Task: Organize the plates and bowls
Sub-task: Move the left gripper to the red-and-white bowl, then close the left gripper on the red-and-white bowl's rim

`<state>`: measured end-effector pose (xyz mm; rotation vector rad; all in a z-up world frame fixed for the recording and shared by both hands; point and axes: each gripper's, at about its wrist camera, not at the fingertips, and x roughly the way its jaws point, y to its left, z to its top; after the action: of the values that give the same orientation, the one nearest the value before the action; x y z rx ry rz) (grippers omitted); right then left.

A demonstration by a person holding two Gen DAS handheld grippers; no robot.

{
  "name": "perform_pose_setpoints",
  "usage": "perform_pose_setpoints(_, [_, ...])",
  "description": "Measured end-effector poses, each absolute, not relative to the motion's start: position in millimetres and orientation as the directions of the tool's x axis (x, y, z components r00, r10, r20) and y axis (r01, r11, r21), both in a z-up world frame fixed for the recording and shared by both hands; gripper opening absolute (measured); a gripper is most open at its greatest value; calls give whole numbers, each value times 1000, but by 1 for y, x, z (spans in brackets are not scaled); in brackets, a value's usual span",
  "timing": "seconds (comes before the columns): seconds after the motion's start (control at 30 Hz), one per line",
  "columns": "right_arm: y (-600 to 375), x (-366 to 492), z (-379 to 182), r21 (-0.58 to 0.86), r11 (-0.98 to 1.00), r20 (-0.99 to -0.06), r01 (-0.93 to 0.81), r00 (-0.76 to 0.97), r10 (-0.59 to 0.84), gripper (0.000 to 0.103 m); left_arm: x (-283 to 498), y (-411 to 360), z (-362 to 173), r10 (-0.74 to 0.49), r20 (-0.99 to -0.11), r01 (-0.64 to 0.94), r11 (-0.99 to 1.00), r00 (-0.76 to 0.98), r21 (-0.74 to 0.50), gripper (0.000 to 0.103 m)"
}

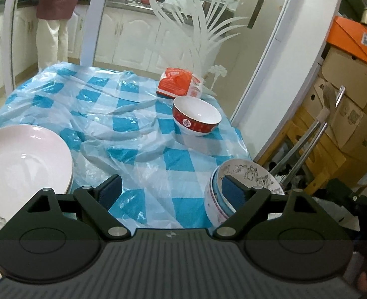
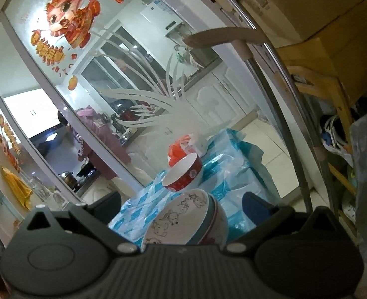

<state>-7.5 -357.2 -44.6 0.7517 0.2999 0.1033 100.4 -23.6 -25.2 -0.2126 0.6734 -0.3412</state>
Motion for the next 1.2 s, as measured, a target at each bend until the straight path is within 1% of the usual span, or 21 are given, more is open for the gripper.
perform_pose_setpoints(0.37, [-355, 32, -28, 648, 761, -280, 18, 935, 217, 103, 145, -12, -30, -433, -544, 216, 883, 719, -417, 103])
perform_pose_setpoints(0.47, [-354, 48, -23, 636, 772, -294, 7, 927, 233, 103, 156, -12, -29, -441, -540, 213, 876, 717, -432, 103])
perform_pose_setpoints(0.63, [-349, 77, -15, 610, 792, -308, -18, 916, 258, 103, 176, -17, -26, -438, -538, 231, 882, 720, -410, 103])
perform_pose_setpoints(0.8, [-350, 104, -8, 618, 785, -311, -34, 907, 284, 103, 195, -29, -22, -433, -534, 249, 890, 726, -383, 103])
perform_pose_setpoints(1.0, [-352, 136, -2, 599, 800, -333, -43, 895, 297, 103, 219, -46, -28, -438, -553, 276, 894, 709, -354, 103])
perform_pose_setpoints(1.13, [-356, 164, -7, 619, 785, -372, -37, 866, 334, 102, 237, -58, -37, -434, -590, 278, 899, 681, -340, 103])
perform_pose_setpoints(1.2, [-358, 179, -10, 620, 784, -408, -21, 845, 345, 102, 249, -64, -42, -429, -611, 274, 902, 665, -335, 103])
